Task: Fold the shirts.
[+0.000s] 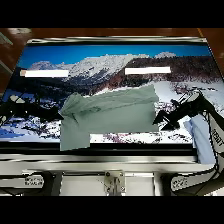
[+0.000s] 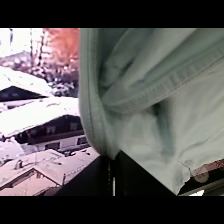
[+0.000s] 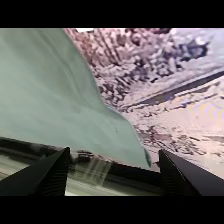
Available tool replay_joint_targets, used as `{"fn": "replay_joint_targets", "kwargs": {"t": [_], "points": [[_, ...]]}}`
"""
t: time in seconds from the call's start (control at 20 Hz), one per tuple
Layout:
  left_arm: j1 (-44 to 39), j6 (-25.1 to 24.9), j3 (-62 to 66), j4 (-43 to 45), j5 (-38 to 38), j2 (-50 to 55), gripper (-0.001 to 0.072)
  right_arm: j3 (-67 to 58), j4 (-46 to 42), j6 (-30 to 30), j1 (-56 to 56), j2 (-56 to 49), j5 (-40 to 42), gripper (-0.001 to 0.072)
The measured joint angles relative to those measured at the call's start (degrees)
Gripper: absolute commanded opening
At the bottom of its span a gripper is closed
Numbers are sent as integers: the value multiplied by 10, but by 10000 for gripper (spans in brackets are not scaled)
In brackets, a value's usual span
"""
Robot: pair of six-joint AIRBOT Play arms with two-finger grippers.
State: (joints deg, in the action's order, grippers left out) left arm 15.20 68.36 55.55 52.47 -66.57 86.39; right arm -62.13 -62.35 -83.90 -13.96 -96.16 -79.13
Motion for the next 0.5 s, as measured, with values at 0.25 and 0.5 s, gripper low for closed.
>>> {"fn": "replay_joint_targets", "kwargs": {"t": [0.25,0.5], "points": [[0,-1,1,-8,-1,-35,37,14,6,-21,50,-2,44,81],[1,-2,5,-10,-3,-101,36,5,2,-40,100,10,85,68]]}}
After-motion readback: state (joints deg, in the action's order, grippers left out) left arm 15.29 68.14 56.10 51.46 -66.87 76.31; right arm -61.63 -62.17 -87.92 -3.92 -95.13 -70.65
